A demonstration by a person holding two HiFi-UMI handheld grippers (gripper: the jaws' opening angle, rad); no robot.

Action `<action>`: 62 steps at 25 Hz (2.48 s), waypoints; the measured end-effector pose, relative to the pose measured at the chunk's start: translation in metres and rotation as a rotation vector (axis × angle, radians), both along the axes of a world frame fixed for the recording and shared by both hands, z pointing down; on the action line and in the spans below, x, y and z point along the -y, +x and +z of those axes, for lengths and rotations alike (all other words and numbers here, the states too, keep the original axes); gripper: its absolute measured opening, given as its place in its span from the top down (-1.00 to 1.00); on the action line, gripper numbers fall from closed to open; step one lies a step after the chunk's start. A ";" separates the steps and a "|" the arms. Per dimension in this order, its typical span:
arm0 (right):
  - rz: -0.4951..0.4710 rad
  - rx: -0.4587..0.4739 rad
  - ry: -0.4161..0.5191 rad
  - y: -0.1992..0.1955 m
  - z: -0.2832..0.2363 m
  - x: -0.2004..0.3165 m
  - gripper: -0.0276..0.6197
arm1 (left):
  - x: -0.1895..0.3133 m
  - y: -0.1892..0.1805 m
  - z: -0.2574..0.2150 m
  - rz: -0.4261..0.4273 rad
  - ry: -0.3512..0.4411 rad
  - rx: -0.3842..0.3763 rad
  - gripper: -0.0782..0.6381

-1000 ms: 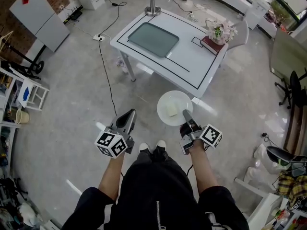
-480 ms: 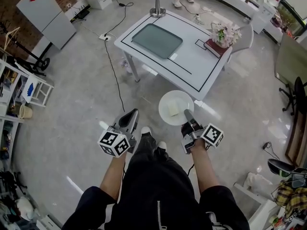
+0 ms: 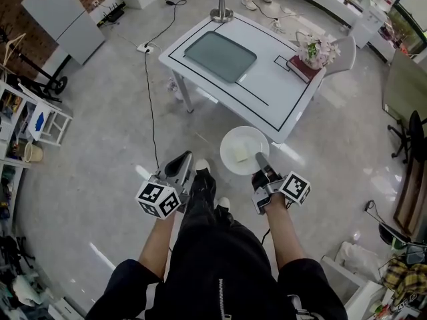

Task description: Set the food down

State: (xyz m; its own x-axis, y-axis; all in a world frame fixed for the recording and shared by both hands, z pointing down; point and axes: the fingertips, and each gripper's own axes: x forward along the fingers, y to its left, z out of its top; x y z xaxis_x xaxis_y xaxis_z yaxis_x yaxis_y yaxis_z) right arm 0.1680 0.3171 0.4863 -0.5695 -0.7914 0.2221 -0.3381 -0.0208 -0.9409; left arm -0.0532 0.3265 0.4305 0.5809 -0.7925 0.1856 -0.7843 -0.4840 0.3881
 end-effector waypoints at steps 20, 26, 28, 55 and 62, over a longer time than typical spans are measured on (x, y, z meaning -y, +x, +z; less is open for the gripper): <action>-0.012 -0.027 -0.031 -0.034 0.012 0.117 0.83 | 0.133 -0.016 0.009 0.043 -0.003 -0.002 0.76; 0.008 -0.055 -0.086 -0.040 0.016 0.154 0.83 | 0.176 -0.020 0.010 0.067 -0.024 -0.009 0.76; 0.012 -0.037 -0.079 -0.047 0.013 0.167 0.83 | 0.190 -0.024 0.011 0.073 -0.030 -0.013 0.76; 0.047 -0.063 -0.130 -0.113 0.026 0.301 0.83 | 0.333 -0.082 0.035 0.117 -0.068 -0.035 0.76; 0.044 -0.051 -0.124 -0.124 0.026 0.316 0.83 | 0.344 -0.085 0.041 0.122 -0.077 -0.044 0.76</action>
State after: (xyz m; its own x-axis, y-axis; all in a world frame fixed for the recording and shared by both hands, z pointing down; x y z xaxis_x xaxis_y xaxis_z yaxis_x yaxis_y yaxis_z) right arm 0.0435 0.0008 0.5118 -0.5199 -0.7802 0.3479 -0.3819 -0.1520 -0.9116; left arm -0.1385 -0.0173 0.4719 0.6809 -0.7002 0.2149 -0.7029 -0.5422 0.4605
